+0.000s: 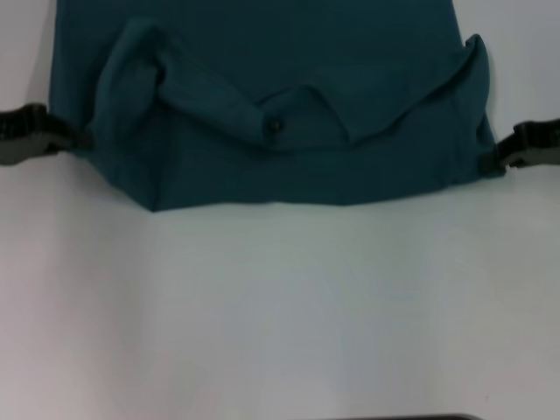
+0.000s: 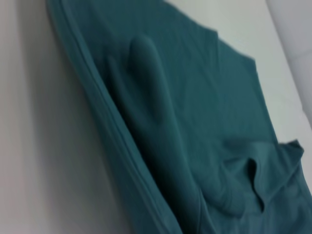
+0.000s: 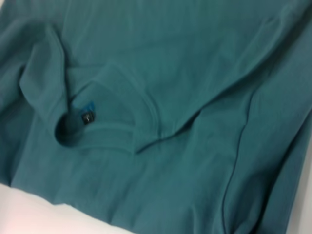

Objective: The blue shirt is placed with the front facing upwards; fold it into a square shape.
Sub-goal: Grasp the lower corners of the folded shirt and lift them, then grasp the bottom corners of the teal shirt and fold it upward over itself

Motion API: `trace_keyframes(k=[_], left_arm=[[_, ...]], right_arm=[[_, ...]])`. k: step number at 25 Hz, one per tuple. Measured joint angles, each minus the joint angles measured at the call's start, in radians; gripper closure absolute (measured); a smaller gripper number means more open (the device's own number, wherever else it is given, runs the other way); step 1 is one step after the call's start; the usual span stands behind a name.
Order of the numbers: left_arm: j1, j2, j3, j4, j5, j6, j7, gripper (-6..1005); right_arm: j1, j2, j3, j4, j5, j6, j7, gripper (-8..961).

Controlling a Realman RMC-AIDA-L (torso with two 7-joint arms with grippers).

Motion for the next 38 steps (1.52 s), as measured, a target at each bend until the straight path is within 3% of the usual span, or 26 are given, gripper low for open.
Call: trace_keyframes(k=[10,20,26,32,38], left_arm=[[0.087,-0.006,0.000,-0.059,0.096,0.155,0.012,979],[0.166,0.002,-0.015,-0.121,0.172,0.320,0.051,980],[0.202,-0.008,-0.018,-0.163,0.231,0.414,0.061,979],[0.209,-0.011,-0.004,-0.145,0.321,0.452,0.075,979],[0.185,-0.002,-0.045,-0.137,0.274,0.467,0.133,981]], right_arm=[[-0.034,0.006,-0.028,-0.016,-0.037,-0.126,-0.032,895],[-0.119,0.012,-0.035,-0.045,-0.047,-0.241,-0.074,894],[-0.161,0.024,-0.036,-0.100,-0.099,-0.327,-0.079,893],[-0.179,0.029,-0.025,-0.112,-0.142,-0.387,-0.070,895],[-0.173,0.027,0.018,-0.126,-0.084,-0.417,-0.106,894]])
